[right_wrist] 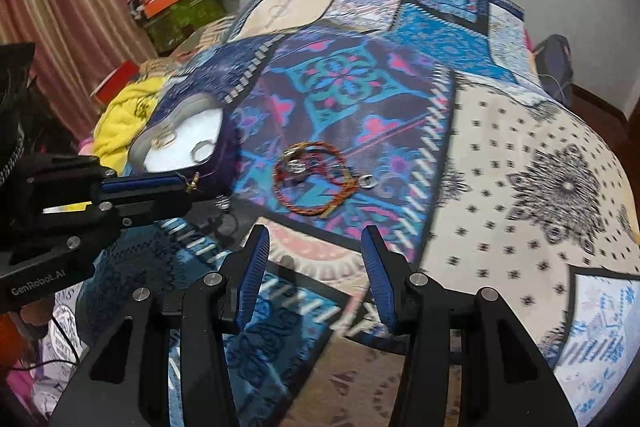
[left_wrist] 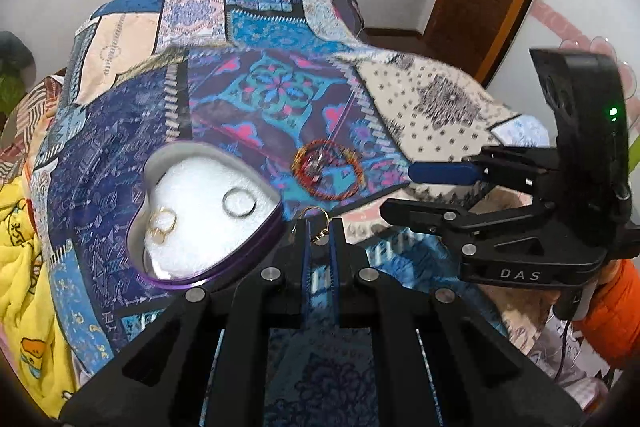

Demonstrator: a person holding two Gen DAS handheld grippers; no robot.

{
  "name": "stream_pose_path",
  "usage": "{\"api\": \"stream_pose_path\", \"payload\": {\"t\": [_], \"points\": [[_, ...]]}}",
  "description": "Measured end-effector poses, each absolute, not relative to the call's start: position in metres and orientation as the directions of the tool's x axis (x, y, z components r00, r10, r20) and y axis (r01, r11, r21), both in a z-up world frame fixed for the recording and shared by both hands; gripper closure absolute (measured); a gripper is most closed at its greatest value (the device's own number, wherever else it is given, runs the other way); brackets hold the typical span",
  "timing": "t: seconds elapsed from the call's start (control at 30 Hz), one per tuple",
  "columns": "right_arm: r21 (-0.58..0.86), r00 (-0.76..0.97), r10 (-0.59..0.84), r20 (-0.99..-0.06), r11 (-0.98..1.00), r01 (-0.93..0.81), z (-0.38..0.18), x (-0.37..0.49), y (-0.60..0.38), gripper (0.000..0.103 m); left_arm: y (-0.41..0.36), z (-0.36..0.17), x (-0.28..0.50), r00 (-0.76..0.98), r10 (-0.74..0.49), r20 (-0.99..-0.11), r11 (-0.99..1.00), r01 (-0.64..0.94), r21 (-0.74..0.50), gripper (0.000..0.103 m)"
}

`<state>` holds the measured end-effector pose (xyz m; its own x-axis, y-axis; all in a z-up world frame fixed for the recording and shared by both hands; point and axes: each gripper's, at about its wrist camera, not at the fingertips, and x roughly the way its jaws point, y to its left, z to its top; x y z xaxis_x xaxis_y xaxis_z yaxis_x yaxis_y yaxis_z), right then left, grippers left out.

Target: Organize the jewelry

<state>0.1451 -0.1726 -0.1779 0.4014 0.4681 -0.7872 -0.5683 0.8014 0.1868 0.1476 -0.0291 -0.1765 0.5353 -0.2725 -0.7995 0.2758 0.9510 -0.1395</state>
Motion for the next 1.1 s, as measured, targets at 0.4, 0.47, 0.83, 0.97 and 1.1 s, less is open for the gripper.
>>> {"api": "stream_pose_path", "payload": {"t": [0.4,0.47,0.83,0.97,1.1], "points": [[0.167,0.337,0.499,-0.799,0.721,-0.672,-0.183,0.138,-0.128,0.067,-0.002,-0.194,0.138,0.5,-0.266,-0.824,0.956,0.246,-0.16,0.096],[0.167,0.327,0.501,-0.801,0.712,-0.682,-0.183,0.141,-0.122,0.07,0.0,-0.195,0.136,0.5,-0.269,-0.823,0.956,0.243,-0.164,0.096],[0.159,0.285,0.503,-0.816,0.669,-0.726,-0.192,0.144,-0.099,0.084,0.006,-0.202,0.133,0.494,-0.291,-0.819,0.95,0.251,-0.186,0.096],[0.161,0.271,0.517,-0.812,0.645,-0.747,-0.193,0.143,-0.095,0.094,0.006,-0.203,0.132,0.496,-0.292,-0.818,0.95,0.252,-0.186,0.096],[0.175,0.258,0.535,-0.804,0.628,-0.758,-0.192,0.141,-0.093,0.094,0.006,-0.201,0.131,0.5,-0.291,-0.816,0.95,0.25,-0.186,0.096]]}}
